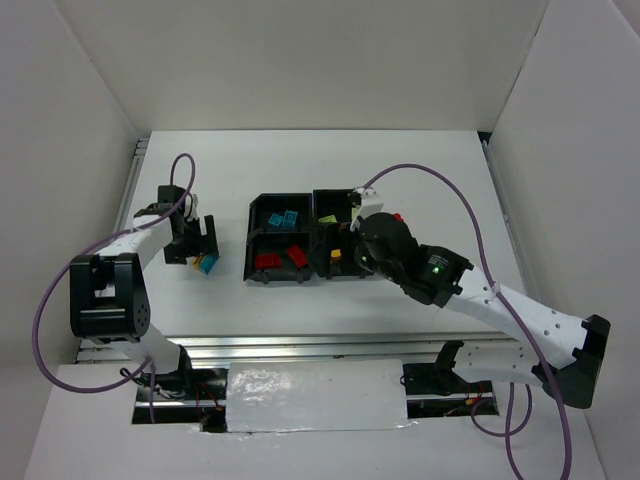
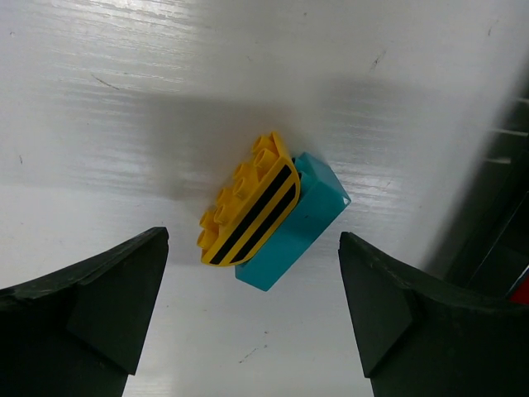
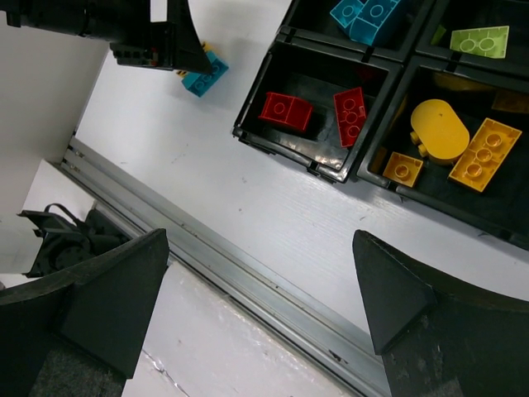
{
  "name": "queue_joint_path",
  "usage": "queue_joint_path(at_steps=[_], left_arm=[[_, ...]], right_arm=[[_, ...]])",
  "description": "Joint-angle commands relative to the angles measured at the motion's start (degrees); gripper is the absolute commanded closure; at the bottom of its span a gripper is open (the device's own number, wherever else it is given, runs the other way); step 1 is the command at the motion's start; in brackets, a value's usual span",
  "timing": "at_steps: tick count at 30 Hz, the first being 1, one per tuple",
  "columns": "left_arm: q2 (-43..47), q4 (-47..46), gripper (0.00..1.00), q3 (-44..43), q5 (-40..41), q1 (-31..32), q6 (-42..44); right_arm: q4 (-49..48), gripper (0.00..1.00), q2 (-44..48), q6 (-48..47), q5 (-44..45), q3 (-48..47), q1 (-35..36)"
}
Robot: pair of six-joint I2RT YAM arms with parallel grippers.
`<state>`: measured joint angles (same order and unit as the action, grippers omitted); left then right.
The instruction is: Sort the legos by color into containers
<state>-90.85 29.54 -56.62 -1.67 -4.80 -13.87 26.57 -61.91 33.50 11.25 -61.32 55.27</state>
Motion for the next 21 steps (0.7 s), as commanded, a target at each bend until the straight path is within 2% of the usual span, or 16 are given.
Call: queue_joint_path(at_steps=[1, 9, 11, 12, 15, 16, 19, 21], left_arm=[[-2.04, -0.54, 0.04, -0.15, -1.31, 0.14, 1.47], [-4.51, 0.96, 0.15, -1.47, 1.41, 1.54, 0.51], [-4.78, 1.22, 0.31, -1.83, 1.41, 1.81, 0.16], [-5.04, 1.14, 0.47, -2.17, 1.41, 1.98, -0.1], [-5.65, 1.4, 0.73, -3.32, 0.97, 2.16, -0.02], [-5.66, 1.66, 0.84, -3.67, 0.79, 2.16, 0.07], [-4.09, 2.36, 0.99, -4.37, 0.79, 2.16, -0.11], [0.29, 2.45, 1.0, -4.2, 0.79, 2.68, -0.02]], right_arm=[[-2.57, 0.0, 0.12, -0.27, -0.61, 0.85, 0.54], [-2.83, 0.0, -0.23, 0.08, -0.35, 1.11, 0.46], [-3.1, 0.0, -0.4, 0.17, -0.78, 1.2, 0.54], [-3.36, 0.0, -0.32, 0.17, -0.79, 1.46, 0.55], [-3.71, 0.0, -0.32, 0.43, -0.79, 2.17, 0.46], [-3.89, 0.0, -0.23, 0.43, -0.79, 2.43, 0.46], [-5.29, 0.0, 0.65, 0.61, -1.49, 3.92, 0.28], [-6.61, 0.0, 1.18, 1.39, -2.97, 4.97, -0.68]])
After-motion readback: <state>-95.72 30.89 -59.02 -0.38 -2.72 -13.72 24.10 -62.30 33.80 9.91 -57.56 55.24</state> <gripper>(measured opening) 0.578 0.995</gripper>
